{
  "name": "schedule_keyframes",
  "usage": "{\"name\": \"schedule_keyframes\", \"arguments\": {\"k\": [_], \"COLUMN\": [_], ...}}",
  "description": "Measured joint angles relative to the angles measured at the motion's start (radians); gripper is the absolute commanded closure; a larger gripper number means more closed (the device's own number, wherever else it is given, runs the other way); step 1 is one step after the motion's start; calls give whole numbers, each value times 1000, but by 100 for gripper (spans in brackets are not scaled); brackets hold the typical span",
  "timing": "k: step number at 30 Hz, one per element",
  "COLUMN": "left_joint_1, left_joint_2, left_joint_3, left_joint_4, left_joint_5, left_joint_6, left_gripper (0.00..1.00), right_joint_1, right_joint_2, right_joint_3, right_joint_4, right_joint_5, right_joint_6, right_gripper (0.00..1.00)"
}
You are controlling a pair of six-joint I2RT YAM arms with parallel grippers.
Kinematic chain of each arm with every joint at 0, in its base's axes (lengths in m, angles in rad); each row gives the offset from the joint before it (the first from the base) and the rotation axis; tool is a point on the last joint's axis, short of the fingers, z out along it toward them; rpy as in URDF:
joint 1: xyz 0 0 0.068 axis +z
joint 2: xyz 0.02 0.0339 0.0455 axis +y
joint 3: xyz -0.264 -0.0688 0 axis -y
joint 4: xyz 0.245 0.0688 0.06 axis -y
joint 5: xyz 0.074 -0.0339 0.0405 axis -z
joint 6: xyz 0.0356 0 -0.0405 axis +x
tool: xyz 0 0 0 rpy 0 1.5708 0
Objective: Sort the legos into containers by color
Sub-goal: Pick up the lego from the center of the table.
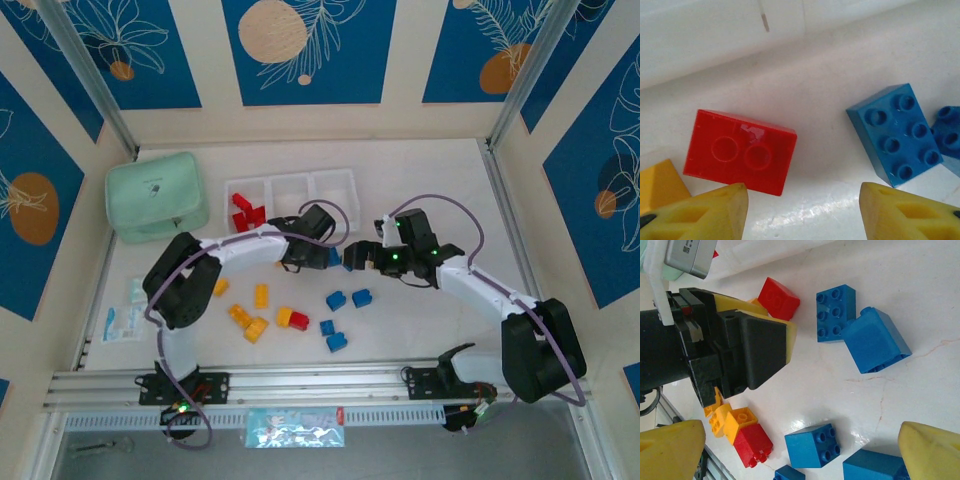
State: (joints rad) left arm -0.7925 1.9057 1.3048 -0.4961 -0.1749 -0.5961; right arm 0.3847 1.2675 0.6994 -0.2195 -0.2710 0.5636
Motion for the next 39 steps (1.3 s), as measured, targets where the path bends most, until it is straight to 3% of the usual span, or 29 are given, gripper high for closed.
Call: {"name": "schedule_keyframes", "arguments": {"k": [11,24,39], "left_joint_1": [0,25,25], "left_joint_2": [47,100,114], "left_joint_3": [76,104,117], "left_joint_4": [-78,-88,-87], "left_joint_5": [-102,-95,-80], "left_joint_6": [3,34,55], "left_gripper": [33,28,51], "right_joint_1": [-23,-27,-30], "right_joint_2": [-1,-1,-2], "right_joint_3": [-2,-8,-13], "right_joint_4": [0,6,10], "right_joint_5": [-22,-26,-34], "right_joint_6": [-6,-6,-6], "right_gripper": [1,1,1]}}
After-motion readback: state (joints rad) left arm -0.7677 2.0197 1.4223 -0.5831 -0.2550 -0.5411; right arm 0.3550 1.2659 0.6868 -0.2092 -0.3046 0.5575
